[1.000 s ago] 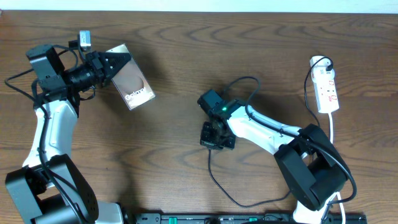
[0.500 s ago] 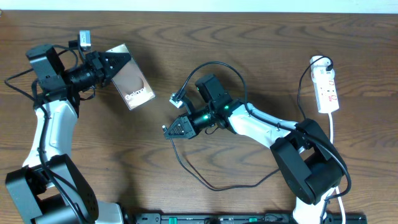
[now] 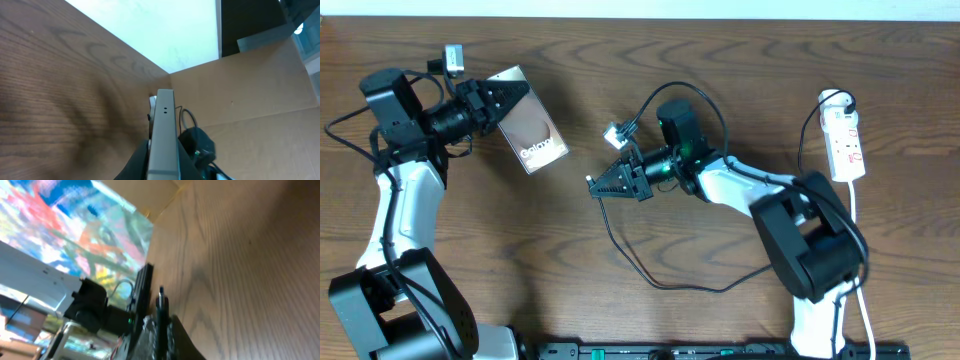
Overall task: Plug charger to phone and switch on socket
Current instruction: 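Lift the plug with the right gripper toward the phone's bottom edge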
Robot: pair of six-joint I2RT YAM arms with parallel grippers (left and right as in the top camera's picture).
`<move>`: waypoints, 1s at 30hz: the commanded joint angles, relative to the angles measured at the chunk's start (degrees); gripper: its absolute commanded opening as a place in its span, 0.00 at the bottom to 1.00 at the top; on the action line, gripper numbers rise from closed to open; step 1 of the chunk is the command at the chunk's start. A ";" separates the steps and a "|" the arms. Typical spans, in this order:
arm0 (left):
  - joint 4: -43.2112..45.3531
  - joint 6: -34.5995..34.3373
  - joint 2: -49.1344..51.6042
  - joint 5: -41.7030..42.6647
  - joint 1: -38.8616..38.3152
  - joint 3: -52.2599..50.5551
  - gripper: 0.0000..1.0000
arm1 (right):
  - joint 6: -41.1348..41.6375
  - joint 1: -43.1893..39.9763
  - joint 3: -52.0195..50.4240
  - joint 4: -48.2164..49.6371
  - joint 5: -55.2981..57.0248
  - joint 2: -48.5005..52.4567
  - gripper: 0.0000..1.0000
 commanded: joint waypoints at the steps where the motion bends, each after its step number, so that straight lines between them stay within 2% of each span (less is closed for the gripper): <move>1: 0.37 0.61 -1.07 2.03 0.24 0.57 0.08 | 7.61 -0.11 0.31 8.85 -8.44 4.42 0.01; 6: 0.37 0.61 -1.07 2.03 0.24 0.57 0.07 | 10.97 1.57 0.31 19.45 -12.17 5.05 0.01; 14: 0.79 0.63 -1.07 2.64 -1.29 0.57 0.07 | 20.06 1.79 0.35 27.17 -9.33 5.05 0.01; 19: 5.42 0.61 -1.07 2.64 -4.68 0.57 0.08 | 25.94 1.68 0.35 33.75 -8.85 5.05 0.01; 30: 8.57 0.61 -1.07 2.64 -7.54 0.57 0.07 | 29.33 0.94 0.74 36.06 -7.21 5.05 0.01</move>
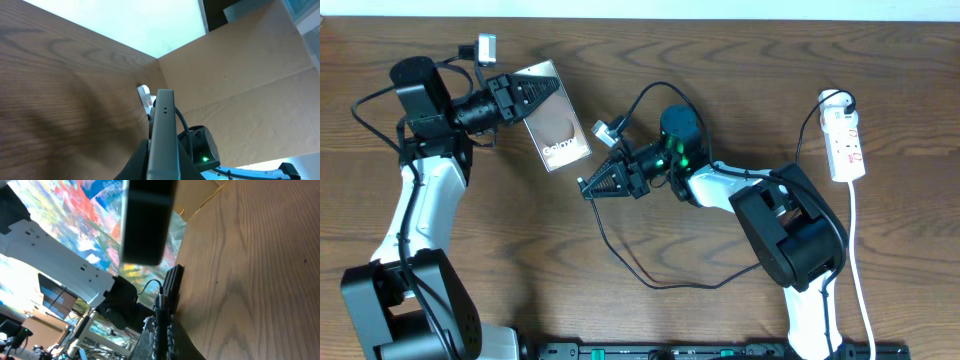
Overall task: Plug charger to phone and switch on socket
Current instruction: 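Lift the plug with the right gripper toward the phone's bottom edge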
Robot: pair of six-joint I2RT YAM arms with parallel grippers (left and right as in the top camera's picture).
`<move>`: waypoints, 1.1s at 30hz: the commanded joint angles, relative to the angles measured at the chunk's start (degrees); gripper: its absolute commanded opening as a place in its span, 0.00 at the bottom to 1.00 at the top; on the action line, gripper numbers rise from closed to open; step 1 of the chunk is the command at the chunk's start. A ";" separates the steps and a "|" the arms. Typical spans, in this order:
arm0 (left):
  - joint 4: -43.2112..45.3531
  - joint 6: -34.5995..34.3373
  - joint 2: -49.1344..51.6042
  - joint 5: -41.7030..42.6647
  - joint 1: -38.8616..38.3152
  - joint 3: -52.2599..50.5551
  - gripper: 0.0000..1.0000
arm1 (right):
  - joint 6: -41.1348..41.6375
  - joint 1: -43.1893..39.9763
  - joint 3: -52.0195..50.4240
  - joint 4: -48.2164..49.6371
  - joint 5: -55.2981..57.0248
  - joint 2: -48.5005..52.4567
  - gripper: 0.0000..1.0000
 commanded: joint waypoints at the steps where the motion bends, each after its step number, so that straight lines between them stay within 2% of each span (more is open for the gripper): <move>1: 1.09 0.63 -1.07 1.64 -0.44 0.57 0.07 | 1.31 -0.46 0.92 0.50 1.05 0.00 0.01; 8: 1.64 0.59 -1.07 1.36 -0.44 0.57 0.07 | 7.21 -0.48 1.66 8.52 1.09 0.00 0.01; 33: 1.64 1.51 -1.07 1.18 -2.73 0.57 0.08 | 8.52 -0.50 1.99 10.91 1.40 0.00 0.01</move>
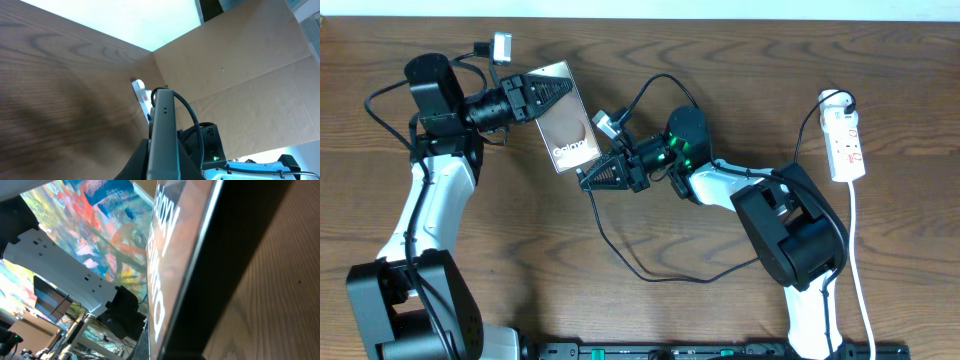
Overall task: Plug charger to phone and switch on socket
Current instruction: 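Lift the plug with the right gripper toward the phone's bottom edge, then push the plug into the phone's bottom port with the right gripper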
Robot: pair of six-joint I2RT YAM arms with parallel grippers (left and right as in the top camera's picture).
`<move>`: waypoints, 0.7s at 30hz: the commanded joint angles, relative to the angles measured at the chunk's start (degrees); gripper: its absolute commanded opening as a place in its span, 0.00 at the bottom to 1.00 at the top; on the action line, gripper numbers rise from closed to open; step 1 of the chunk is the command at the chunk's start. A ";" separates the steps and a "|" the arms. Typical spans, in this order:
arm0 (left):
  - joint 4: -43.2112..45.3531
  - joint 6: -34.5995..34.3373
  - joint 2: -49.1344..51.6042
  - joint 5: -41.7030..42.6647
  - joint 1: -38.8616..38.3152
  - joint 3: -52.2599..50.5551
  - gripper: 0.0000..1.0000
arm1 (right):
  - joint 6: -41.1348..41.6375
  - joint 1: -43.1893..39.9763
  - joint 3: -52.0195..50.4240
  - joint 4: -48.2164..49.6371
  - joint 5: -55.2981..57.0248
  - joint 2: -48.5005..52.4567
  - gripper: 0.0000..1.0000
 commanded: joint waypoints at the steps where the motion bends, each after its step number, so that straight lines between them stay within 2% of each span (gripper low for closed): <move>1: 0.48 1.68 -1.07 1.18 0.09 0.57 0.08 | 0.61 -0.24 1.20 0.37 0.00 0.00 0.01; 21: 0.46 2.75 -1.07 1.25 0.09 0.57 0.08 | 0.70 -0.79 1.22 1.20 -1.05 0.00 0.01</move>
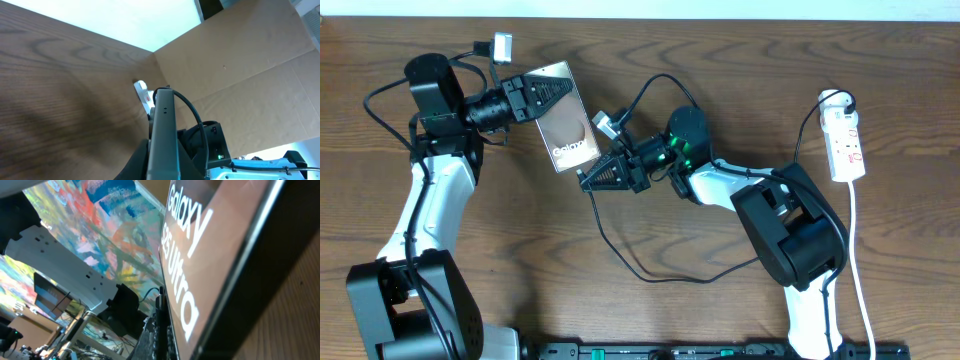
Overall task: Plug charger to phone and switch on socket
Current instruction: 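Push the plug into the phone's bottom port with the right gripper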
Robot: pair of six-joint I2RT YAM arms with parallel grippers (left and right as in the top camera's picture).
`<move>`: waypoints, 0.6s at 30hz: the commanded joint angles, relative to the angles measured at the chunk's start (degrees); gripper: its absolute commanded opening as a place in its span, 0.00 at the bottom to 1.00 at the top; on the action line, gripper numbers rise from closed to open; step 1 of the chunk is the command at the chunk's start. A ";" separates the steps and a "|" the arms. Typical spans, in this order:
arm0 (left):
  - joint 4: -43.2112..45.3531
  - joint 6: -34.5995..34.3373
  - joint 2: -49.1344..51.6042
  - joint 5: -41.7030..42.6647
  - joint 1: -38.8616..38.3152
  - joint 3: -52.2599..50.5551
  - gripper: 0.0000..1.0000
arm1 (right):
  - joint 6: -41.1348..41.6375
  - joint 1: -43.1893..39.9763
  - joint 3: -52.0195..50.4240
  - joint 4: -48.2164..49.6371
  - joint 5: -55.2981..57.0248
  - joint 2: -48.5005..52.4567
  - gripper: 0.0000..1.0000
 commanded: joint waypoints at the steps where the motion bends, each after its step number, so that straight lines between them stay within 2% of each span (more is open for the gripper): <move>1: 0.46 0.39 -1.07 1.25 0.09 0.57 0.07 | 0.81 -0.74 1.18 0.33 -0.42 0.00 0.01; 18: -1.01 0.35 -1.07 2.95 0.02 0.57 0.07 | 1.18 -1.16 1.20 0.33 1.16 0.00 0.01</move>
